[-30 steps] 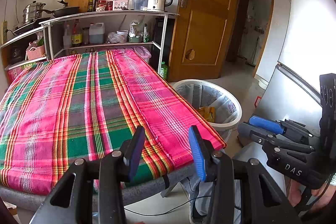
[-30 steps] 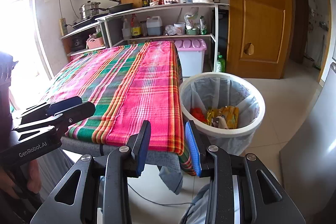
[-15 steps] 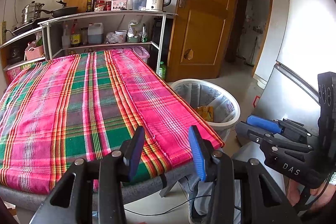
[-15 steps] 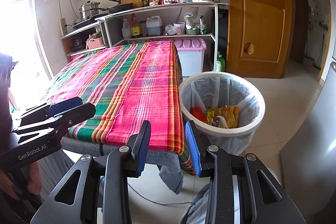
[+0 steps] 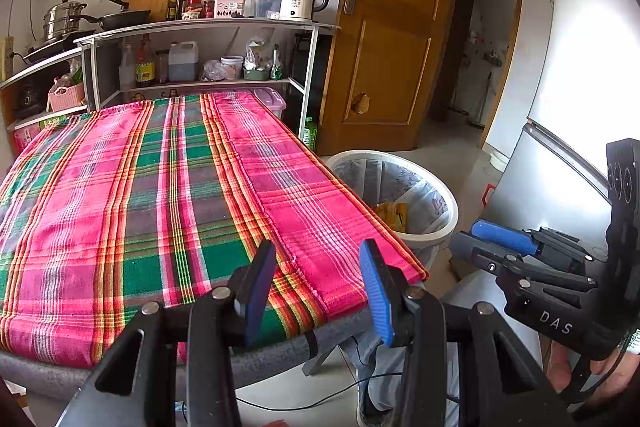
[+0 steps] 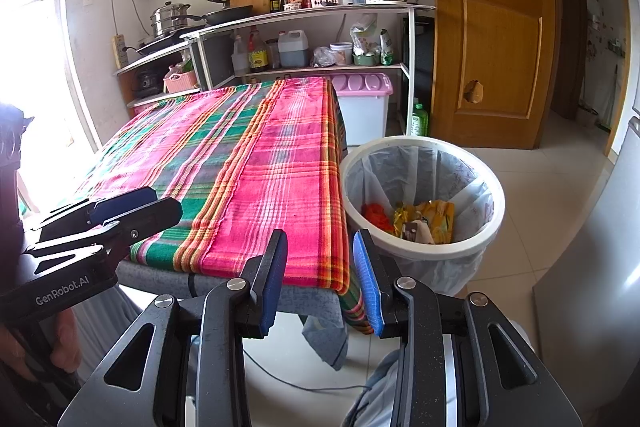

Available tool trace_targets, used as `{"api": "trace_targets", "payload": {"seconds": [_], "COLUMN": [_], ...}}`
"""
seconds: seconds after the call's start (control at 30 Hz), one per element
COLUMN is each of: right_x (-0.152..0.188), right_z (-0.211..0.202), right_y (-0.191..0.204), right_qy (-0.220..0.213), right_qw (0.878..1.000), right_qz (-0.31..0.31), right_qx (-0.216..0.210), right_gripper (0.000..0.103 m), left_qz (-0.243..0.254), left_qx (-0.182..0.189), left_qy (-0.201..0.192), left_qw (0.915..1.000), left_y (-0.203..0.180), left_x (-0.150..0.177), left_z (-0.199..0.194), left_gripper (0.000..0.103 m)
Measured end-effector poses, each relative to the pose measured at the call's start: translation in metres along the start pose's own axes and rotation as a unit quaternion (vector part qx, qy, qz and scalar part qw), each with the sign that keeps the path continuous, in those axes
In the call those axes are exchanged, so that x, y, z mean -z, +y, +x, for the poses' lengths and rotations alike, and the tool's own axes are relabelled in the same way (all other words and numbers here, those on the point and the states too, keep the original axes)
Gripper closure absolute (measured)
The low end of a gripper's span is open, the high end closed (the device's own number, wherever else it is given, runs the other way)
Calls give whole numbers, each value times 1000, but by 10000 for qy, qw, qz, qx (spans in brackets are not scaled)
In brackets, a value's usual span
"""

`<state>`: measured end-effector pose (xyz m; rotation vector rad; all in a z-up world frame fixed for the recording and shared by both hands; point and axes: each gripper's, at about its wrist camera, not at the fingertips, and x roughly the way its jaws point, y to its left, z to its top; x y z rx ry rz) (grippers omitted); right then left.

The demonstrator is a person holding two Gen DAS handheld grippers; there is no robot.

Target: Collect trash

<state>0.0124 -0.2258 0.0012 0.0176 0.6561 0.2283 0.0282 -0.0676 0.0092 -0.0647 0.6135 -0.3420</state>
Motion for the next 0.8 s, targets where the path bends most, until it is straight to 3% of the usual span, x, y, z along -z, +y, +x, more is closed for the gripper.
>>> {"api": "trace_targets", "payload": {"seconds": [0.8], "right_x": [3], "right_z": [2], "right_y": [-1], "right_qy": [28], "right_qw": [10000], "right_qz": [37], "right_qx": [15], "right_gripper": [67], "left_qz": [167], "left_qx": [-85], "left_qy": [-2], "left_qw": [9998], "left_y": [-8], "left_x": [6], "left_z": [4], "left_gripper": [50]}}
